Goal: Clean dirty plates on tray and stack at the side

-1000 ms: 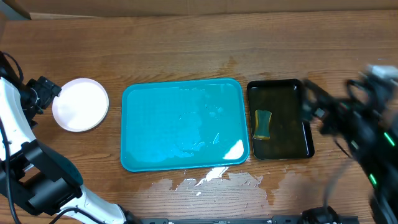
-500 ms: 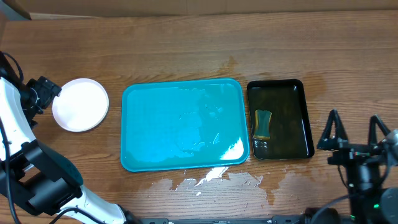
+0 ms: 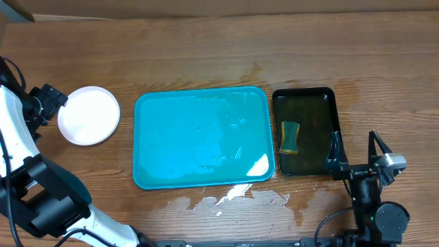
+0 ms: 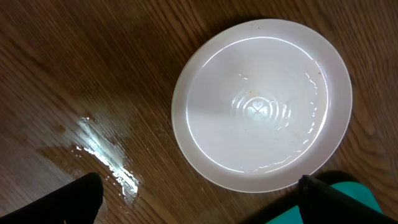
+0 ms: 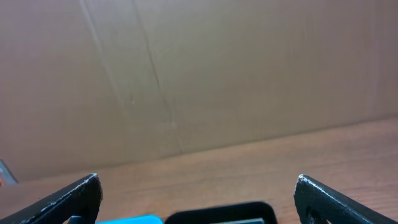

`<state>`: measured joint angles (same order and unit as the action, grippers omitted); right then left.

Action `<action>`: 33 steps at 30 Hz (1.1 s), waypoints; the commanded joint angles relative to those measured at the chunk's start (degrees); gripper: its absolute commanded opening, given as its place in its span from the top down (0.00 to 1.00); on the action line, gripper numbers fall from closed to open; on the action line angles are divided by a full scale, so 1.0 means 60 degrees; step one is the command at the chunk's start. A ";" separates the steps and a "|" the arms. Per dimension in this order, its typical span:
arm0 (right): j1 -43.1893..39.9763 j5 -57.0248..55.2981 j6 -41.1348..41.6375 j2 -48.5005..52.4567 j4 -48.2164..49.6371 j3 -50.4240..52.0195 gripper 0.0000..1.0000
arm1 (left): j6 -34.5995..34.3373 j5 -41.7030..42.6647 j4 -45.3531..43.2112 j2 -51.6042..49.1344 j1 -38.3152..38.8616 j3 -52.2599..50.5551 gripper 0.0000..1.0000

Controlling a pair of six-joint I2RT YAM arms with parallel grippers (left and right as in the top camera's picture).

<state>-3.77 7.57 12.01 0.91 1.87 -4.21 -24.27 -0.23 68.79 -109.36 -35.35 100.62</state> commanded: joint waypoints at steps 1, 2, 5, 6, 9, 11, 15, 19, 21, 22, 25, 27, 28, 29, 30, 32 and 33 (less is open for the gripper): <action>-0.0073 0.0109 0.0062 -0.0124 0.0062 0.0463 0.00 | -0.0066 0.0036 -0.0011 0.0229 0.0022 0.0240 0.00; -0.0073 0.0117 0.0066 -0.0124 0.0062 0.0637 0.00 | -0.0066 0.0036 -0.0007 0.0229 0.0022 0.0240 0.00; -0.0073 0.0149 0.0062 -0.0124 -0.0925 0.0627 0.00 | -0.0066 0.0040 -0.0007 0.0229 0.0029 0.0240 0.00; -0.0080 0.0149 0.0062 -0.0124 -0.0987 0.0627 0.00 | -0.0066 0.0036 -0.0007 0.0229 0.0029 0.0240 0.00; -0.0080 0.0149 0.0062 -0.0124 -0.0969 0.0627 0.00 | -0.0066 0.0036 -0.0007 0.0229 0.0029 0.0240 0.00; -0.0080 0.0149 0.0062 -0.0124 -0.0969 0.0627 0.00 | -0.0066 0.0036 -0.0011 0.0229 0.0025 0.0240 0.00; -0.0080 0.0149 0.0062 -0.0124 -0.0969 0.0627 0.00 | -0.0066 0.0036 -0.0011 0.0229 0.0022 0.0240 0.00; -0.0080 0.0149 0.0062 -0.0124 -0.0969 0.0627 0.00 | -0.0066 0.0036 -0.0007 0.0229 0.0022 0.0240 0.00; -0.0080 0.0149 0.0062 -0.0124 -0.0969 0.0627 0.00 | -0.0066 0.0036 -0.0007 0.0229 0.0022 0.0240 0.00; -0.0080 0.0149 0.0062 -0.0124 -0.0969 0.0627 0.00 | -0.0066 0.0036 -0.0011 0.0229 0.0022 0.0240 0.00; -0.0080 0.0149 0.0062 -0.0124 -0.0969 0.0627 0.00 | -0.0066 0.0036 -0.0007 0.0229 0.0022 0.0240 0.00; -0.0080 0.0149 0.0062 -0.0124 -0.0969 0.0627 0.00 | -0.0066 0.0036 -0.0007 0.0229 0.0022 0.0240 0.00; -0.0080 0.0149 0.0062 -0.0124 -0.0969 0.0627 0.00 | -0.0066 0.0036 -0.0011 0.0229 0.0022 0.0240 0.00; -0.0080 0.0149 0.0062 -0.0124 -0.0969 0.0627 0.00 | -0.0066 0.0036 -0.0007 0.0229 0.0022 0.0240 0.00; -0.0080 0.0149 0.0062 -0.0124 -0.0969 0.0627 0.00 | -0.0066 0.0036 -0.0007 0.0229 0.0022 0.0240 0.00; -0.0080 0.0149 0.0062 -0.0124 -0.0969 0.0627 0.00 | -0.0066 0.0036 -0.0007 0.0229 0.0033 0.0240 0.00; -0.0080 0.0149 0.0062 -0.0124 -0.0969 0.0627 0.00 | -0.0066 0.0036 -0.0007 0.0229 0.0033 0.0240 0.00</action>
<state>-3.77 8.16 12.01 0.84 -4.16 -1.06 -24.27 -0.23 68.79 -109.36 -35.35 100.62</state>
